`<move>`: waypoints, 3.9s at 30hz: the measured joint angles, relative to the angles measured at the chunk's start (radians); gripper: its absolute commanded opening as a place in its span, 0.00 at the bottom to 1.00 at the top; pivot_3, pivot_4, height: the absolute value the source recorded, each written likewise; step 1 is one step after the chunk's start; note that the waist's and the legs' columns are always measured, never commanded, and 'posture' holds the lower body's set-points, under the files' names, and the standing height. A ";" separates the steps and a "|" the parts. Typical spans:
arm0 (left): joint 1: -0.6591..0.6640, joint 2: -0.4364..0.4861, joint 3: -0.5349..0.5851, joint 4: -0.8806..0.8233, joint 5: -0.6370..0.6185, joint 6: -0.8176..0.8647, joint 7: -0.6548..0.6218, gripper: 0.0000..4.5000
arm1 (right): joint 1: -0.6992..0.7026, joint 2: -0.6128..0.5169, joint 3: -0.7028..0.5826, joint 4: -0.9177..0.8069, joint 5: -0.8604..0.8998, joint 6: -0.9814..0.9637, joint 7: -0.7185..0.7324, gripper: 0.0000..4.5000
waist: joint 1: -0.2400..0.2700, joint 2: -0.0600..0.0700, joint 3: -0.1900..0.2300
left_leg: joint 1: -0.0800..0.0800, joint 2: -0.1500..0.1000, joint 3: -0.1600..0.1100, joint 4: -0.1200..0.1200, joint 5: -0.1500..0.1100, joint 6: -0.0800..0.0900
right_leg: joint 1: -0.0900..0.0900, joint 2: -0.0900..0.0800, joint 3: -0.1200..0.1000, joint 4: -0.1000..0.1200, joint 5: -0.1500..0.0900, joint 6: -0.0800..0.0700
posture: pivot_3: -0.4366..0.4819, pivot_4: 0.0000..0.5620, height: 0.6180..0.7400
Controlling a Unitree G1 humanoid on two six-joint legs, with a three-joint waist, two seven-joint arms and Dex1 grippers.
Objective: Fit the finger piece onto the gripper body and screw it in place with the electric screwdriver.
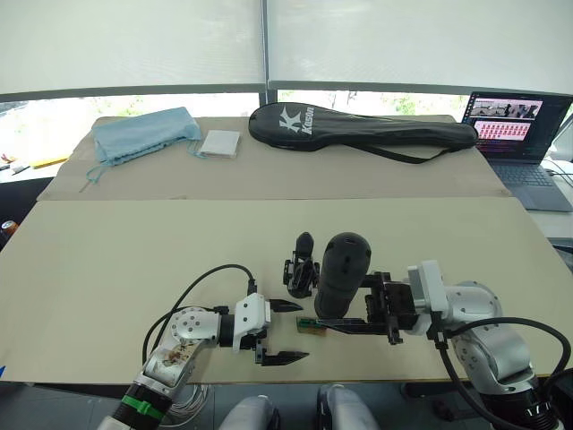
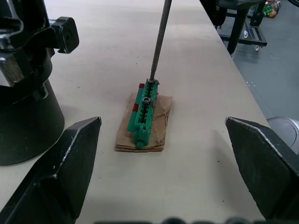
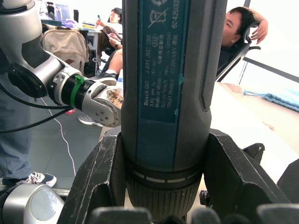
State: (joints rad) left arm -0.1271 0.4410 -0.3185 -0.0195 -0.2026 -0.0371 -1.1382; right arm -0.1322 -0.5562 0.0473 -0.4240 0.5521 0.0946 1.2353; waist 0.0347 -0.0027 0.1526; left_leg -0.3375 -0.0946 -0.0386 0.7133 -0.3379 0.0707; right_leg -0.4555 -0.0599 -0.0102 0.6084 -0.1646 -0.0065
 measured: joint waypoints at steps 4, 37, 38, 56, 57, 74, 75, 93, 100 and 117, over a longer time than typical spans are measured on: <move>0.000 0.000 -0.001 0.000 0.000 0.000 0.000 1.00 | 0.000 -0.001 0.000 0.000 0.000 -0.001 0.000 0.42 | 0.001 0.000 0.000 | 0.000 0.000 0.000 0.000 0.000 0.000 | 0.000 0.000 0.000 0.000 0.000 0.000 | 0.48 0.27 1.00; 0.002 -0.002 -0.001 0.002 0.000 -0.002 0.008 1.00 | 0.000 -0.002 0.019 0.000 -0.018 -0.010 -0.018 0.42 | 0.002 0.000 -0.001 | 0.000 0.000 0.000 0.000 0.000 0.000 | 0.001 0.000 0.000 0.000 0.000 0.000 | 0.48 0.27 1.00; 0.002 -0.002 -0.001 0.001 0.000 -0.002 0.009 1.00 | 0.000 -0.002 0.019 0.000 -0.018 -0.010 -0.018 0.42 | 0.002 0.000 -0.001 | 0.000 0.000 0.000 0.000 0.000 0.000 | 0.001 0.000 0.000 0.000 0.000 0.000 | 0.48 0.27 1.00; 0.004 -0.002 0.000 -0.006 0.000 0.012 0.013 1.00 | 0.025 -0.005 0.018 -0.019 0.024 0.045 -0.070 0.42 | 0.002 0.000 -0.001 | 0.001 0.000 0.000 0.000 0.000 0.000 | 0.001 0.000 0.000 0.000 0.000 0.000 | 0.48 0.27 1.00; 0.005 -0.002 0.000 -0.006 0.000 0.012 0.013 1.00 | 0.026 -0.005 0.018 -0.019 0.024 0.044 -0.070 0.42 | 0.002 0.000 -0.001 | 0.001 0.000 0.000 0.000 0.000 0.000 | 0.001 0.000 0.000 0.000 0.000 0.000 | 0.48 0.27 1.00; 0.008 0.001 0.011 -0.008 -0.014 0.019 0.014 1.00 | 0.031 -0.006 0.016 -0.015 0.022 0.025 -0.067 0.42 | 0.001 0.000 -0.002 | 0.001 0.000 0.000 0.000 0.000 0.000 | 0.000 0.000 0.000 -0.001 0.000 0.000 | 0.48 0.27 1.00; 0.009 0.001 0.014 -0.008 -0.019 0.019 0.014 1.00 | 0.031 -0.006 0.015 -0.015 0.022 0.025 -0.067 0.42 | 0.001 0.000 -0.002 | 0.001 0.000 0.000 0.000 0.000 0.000 | 0.000 0.000 0.000 0.000 0.000 0.000 | 0.48 0.27 1.00; 0.012 0.030 0.035 -0.008 -0.076 0.038 -0.002 1.00 | -0.013 -0.034 0.006 -0.041 0.066 0.064 -0.092 0.42 | -0.016 0.000 -0.001 | 0.000 0.000 0.000 -0.001 0.000 0.000 | -0.001 0.000 0.000 0.000 0.000 0.000 | 0.48 0.27 1.00; 0.013 0.049 0.072 -0.010 -0.108 0.045 -0.014 1.00 | -0.018 -0.050 -0.009 -0.057 0.099 0.090 -0.102 0.42 | -0.019 -0.001 -0.001 | 0.000 0.000 0.000 -0.001 0.000 0.000 | -0.001 0.000 0.000 0.000 0.000 0.000 | 0.48 0.27 1.00; 0.014 0.169 0.294 -0.194 -0.408 0.234 -0.072 1.00 | -0.145 -0.105 -0.121 -0.140 0.261 0.207 -0.185 0.42 | -0.022 -0.003 0.001 | -0.001 0.000 -0.001 -0.002 0.000 0.000 | -0.002 0.000 0.000 0.000 0.000 0.000 | 0.48 0.27 1.00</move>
State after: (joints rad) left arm -0.1131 0.6096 -0.0249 -0.2139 -0.6108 0.1966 -1.2106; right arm -0.2771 -0.6613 -0.0734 -0.5643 0.8128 0.3016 1.0507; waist 0.0130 -0.0052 0.1533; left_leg -0.3384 -0.0945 -0.0392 0.7116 -0.3381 0.0705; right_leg -0.4572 -0.0596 -0.0107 0.6081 -0.1649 -0.0064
